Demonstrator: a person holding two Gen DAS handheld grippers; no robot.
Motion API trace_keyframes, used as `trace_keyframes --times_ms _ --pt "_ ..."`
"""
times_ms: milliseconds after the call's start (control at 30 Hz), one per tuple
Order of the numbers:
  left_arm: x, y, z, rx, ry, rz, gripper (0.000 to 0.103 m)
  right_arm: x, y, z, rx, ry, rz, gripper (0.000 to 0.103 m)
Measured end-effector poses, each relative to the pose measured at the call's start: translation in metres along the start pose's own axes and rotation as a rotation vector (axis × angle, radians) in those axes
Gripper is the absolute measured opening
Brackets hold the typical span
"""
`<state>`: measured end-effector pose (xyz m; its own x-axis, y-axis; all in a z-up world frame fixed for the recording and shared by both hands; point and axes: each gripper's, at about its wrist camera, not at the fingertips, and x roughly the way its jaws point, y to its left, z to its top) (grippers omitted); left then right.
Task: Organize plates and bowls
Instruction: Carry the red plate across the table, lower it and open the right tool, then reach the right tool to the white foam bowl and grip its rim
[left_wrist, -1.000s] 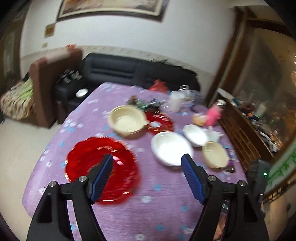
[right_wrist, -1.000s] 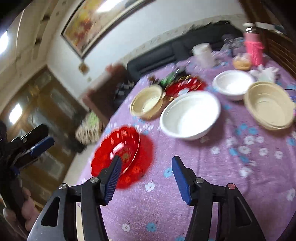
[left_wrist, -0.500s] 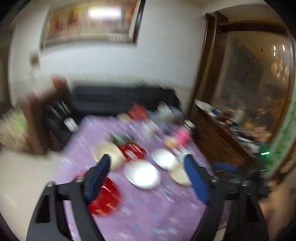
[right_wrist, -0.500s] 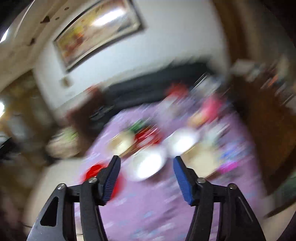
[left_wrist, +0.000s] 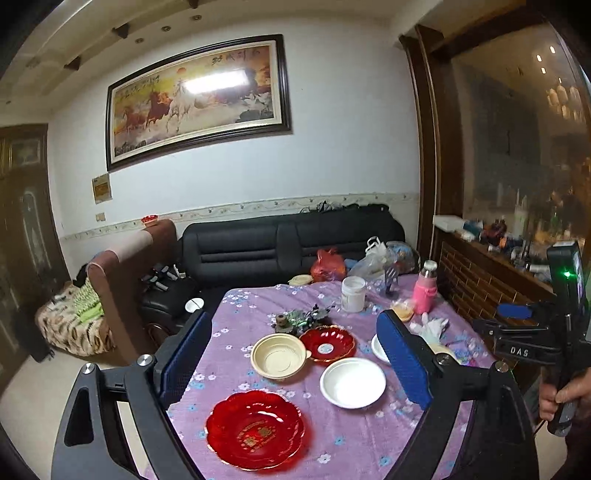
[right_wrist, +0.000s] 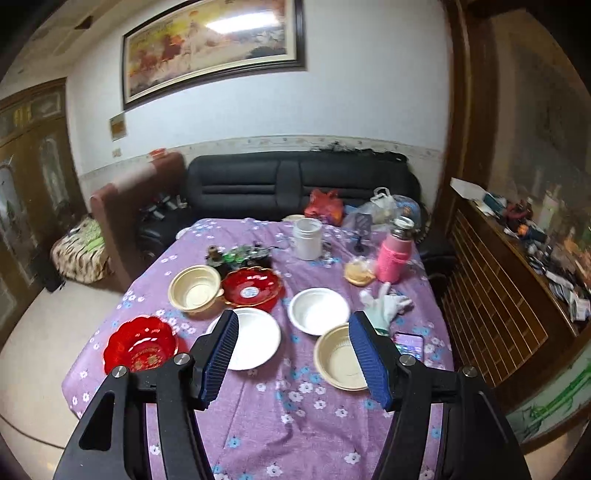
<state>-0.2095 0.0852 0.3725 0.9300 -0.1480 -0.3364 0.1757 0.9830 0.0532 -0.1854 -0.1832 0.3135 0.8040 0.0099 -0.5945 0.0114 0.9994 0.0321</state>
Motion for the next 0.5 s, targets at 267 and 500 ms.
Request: trace_keyframes --times_ms 267,500 --pt "-0.051 0.044 0.072 0.015 -0.063 0.160 0.091 -0.089 -0.086 0.072 0.093 -0.088 -0.237 0.068" --pt "-0.120 0.103 0.180 -0.048 -0.207 0.441 0.093 -0.224 -0.151 0.166 0.198 -0.256 -0.576 0.068"
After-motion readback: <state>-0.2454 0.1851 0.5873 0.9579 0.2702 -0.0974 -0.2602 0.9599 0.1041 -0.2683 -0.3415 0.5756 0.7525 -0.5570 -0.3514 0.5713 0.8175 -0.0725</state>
